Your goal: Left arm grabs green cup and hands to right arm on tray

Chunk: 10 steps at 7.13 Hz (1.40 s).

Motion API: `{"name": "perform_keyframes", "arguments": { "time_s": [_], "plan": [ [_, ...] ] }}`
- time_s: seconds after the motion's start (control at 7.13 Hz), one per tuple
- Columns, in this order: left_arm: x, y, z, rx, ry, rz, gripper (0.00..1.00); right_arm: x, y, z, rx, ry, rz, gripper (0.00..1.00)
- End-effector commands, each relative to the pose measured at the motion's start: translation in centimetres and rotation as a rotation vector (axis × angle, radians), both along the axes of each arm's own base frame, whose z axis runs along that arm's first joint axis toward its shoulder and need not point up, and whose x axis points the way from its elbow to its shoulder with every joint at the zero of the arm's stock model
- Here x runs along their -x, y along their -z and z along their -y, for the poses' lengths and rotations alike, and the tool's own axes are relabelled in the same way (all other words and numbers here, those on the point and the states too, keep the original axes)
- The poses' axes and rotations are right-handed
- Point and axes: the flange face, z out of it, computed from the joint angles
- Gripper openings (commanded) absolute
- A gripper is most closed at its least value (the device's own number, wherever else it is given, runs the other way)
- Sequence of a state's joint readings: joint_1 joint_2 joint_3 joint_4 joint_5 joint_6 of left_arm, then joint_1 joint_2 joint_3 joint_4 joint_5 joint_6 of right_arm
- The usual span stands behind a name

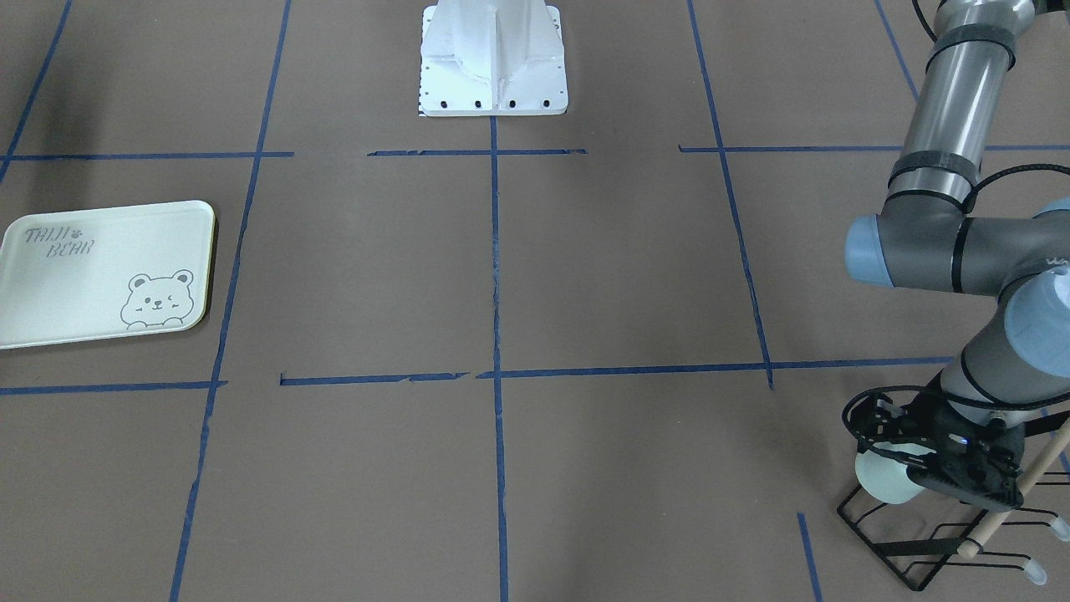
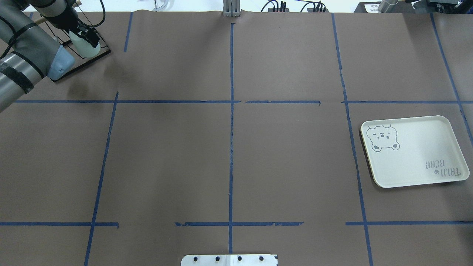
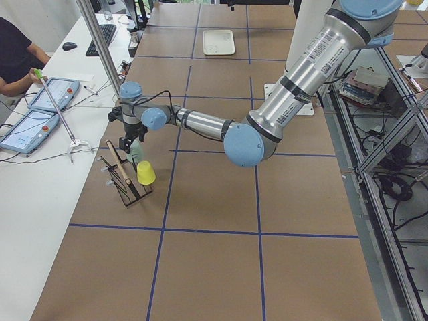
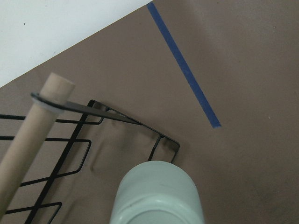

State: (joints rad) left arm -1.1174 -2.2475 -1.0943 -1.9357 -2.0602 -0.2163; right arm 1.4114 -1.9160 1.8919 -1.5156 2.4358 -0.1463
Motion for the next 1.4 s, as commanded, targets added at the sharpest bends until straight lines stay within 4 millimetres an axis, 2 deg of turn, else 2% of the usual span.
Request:
{"name": "perform_keyframes", "arguments": {
  "time_s": [0.0,0.28,0.42,0.56,0.84,1.26],
  "plan": [
    [-0.2,-0.1,0.3,-0.001,0.0,0.001,0.88,0.0,-0.1,0.0,0.002,0.0,0.0,1.0],
    [0.0,-0.1,0.2,-0.001,0.002,-0.001,0.28,0.1,-0.3,0.0,0.007,0.003,0.001,1.0],
    [0.7,0.3,0.3,-0.008,0.007,-0.006,0.08,0.3,-0.2,0.0,0.006,0.006,0.005,1.0],
    [2.6,2.0,0.1,-0.031,0.027,-0.019,0.05,0.3,-0.2,0.0,0.007,0.008,0.007,1.0],
    [6.3,4.5,-2.4,-0.04,0.058,-0.022,0.05,0.7,0.0,0.3,0.001,0.015,0.008,1.0],
    [9.8,11.9,-6.8,-0.009,0.078,-0.008,0.05,1.0,0.6,1.3,-0.016,0.019,0.011,1.0]
  ]
}}
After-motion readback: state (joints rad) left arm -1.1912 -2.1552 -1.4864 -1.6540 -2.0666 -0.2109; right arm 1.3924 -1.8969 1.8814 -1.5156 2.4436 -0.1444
